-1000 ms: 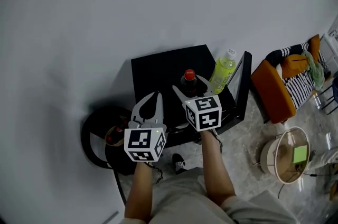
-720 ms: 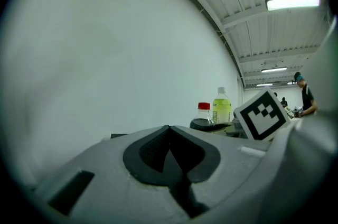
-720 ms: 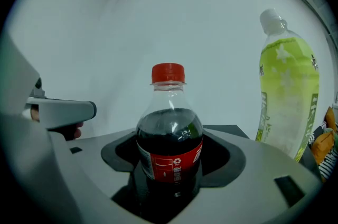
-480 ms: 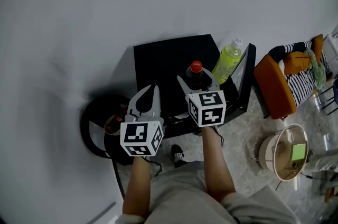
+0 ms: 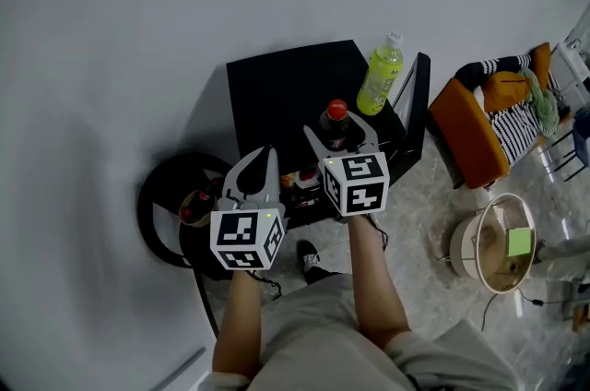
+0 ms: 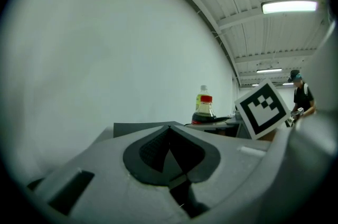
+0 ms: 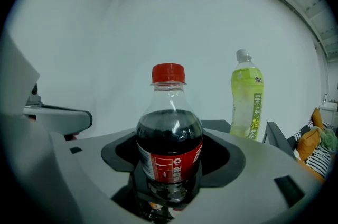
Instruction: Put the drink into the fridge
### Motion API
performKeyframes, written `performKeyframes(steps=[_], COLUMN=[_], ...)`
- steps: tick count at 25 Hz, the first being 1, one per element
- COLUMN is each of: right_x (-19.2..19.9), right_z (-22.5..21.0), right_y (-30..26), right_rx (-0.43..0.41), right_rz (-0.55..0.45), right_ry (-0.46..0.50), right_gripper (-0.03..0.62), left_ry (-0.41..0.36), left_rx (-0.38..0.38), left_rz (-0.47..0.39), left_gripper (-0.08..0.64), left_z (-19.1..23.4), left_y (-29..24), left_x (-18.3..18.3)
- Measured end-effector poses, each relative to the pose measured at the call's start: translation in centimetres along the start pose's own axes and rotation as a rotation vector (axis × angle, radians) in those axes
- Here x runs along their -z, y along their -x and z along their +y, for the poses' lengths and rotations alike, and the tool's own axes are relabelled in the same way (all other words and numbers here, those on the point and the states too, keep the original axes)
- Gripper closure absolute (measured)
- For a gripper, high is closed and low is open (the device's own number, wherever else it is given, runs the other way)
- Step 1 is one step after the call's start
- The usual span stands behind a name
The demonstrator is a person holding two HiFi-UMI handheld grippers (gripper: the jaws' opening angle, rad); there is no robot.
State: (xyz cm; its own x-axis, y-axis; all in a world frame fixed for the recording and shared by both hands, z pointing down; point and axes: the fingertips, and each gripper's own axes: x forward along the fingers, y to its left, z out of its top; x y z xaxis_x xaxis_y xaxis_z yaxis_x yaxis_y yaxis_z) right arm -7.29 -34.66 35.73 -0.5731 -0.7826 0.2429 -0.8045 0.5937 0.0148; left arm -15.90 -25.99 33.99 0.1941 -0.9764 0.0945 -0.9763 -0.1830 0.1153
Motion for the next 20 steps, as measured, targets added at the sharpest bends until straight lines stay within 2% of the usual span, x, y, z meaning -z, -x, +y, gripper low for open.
performKeyframes(steps=[9, 20], right_x=[2.0, 11.2], right_z=[1.9, 6.2], right_y=[5.9, 15.9], right_rx=[0.062, 0.113], right_rz=[-0.026, 0.01], right_ry=[-0.012, -0.064], right_gripper=[0.282, 0.282], left_ry=[-0.008, 0.014], left_rx=[0.067, 0.124], left_rz=[0.029, 0.093], left_gripper=[0.551, 0.551], left_z=[-3.5, -8.0], left_y=[5.1, 14.1], left_x=[2.3, 8.0])
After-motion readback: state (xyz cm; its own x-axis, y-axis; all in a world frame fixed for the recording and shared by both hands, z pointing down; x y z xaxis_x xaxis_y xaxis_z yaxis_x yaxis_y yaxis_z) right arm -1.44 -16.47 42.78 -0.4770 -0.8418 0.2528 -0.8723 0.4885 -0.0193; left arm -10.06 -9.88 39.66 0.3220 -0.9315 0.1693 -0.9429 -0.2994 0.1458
